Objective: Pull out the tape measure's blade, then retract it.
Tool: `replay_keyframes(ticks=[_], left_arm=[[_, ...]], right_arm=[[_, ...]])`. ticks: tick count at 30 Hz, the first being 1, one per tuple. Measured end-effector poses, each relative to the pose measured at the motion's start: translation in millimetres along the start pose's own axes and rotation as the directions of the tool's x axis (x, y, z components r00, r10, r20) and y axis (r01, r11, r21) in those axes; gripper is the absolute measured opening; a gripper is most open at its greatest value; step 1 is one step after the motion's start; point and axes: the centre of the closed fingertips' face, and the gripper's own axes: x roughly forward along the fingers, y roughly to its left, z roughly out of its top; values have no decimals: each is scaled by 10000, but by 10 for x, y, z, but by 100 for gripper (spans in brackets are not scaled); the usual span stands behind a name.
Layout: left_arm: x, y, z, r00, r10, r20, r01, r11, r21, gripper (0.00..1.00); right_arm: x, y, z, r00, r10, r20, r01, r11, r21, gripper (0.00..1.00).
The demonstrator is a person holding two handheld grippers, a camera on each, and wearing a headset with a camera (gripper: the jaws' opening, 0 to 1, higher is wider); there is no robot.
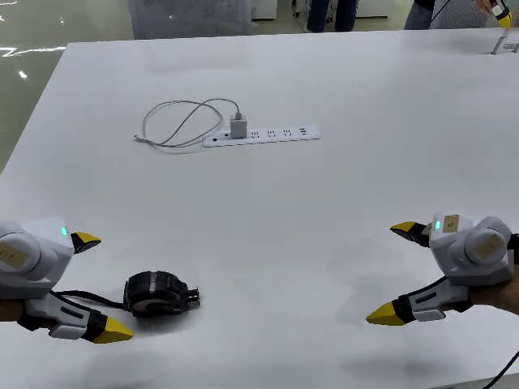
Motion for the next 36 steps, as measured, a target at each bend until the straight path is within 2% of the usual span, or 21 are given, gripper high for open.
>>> replay_keyframes(ticks=[3,6,9,11,16,20,23,26,31,36], left_arm=[[27,-1,11,9999,-107,-101,107,9999,11,97],[53,-6,50,9998,-186,45,186,9998,111,94],[107,-25,39,9991,-382,-165,385,9990,214,96],[143,-82,32,9967,-756,-283,761,9970,169,98],[226,-112,22,9940,-988,-473,1005,9943,348,99],[265,-104,34,9935,-969,-597,1000,9936,518,99],[294,-79,75,9948,-801,-630,851,9931,811,98],[316,-28,104,9962,-571,-655,649,9900,1252,95],[338,-64,106,9944,-741,-747,823,9902,1129,89],[403,-49,68,9929,-672,-977,804,9871,1382,80]], right_arm=[[22,-16,21,10000,79,-33,-79,9999,-133,100],[65,-25,67,9999,141,-29,-141,9996,-235,100],[113,-23,135,9998,207,-32,-208,9991,-359,100],[141,-20,191,9996,265,-7,-265,9987,-446,100],[205,2,298,9991,416,47,-412,9974,-593,100],[253,30,338,9988,495,-67,-498,9961,-734,100],[286,73,433,9981,596,143,-578,9930,-1032,100],[336,104,511,9973,696,222,-669,9923,-1041,100],[444,149,590,9957,900,201,-872,9900,-1108,100],[556,198,696,9935,1102,271,-1060,9865,-1247,99]])
